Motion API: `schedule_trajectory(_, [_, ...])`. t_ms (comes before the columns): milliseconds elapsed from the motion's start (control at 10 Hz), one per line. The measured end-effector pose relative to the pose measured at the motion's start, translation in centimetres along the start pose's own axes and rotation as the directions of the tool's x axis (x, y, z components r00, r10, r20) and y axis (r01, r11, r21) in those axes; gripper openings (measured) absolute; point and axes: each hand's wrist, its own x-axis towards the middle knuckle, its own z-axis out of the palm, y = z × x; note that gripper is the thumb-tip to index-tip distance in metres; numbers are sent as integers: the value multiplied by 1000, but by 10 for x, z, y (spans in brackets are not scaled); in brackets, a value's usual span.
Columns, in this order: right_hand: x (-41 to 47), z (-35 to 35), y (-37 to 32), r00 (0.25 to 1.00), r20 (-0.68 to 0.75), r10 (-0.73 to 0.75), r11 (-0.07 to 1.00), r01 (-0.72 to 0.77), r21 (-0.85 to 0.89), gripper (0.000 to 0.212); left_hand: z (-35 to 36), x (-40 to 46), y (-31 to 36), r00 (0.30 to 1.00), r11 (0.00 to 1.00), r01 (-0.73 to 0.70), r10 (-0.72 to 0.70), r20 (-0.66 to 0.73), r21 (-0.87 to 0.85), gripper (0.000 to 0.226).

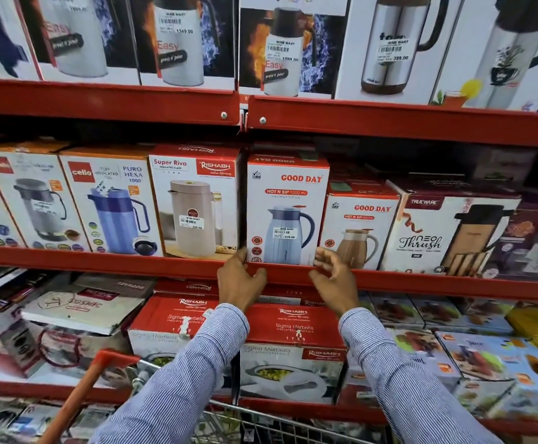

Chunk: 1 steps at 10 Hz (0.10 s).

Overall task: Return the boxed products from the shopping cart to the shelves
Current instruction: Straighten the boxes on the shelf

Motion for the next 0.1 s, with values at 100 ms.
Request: schedule_trajectory(100, [-3,-2,-6,1000,29,-9,1000,10,-21,56,-3,-2,5,1000,1000,-5,5,-9,22,48])
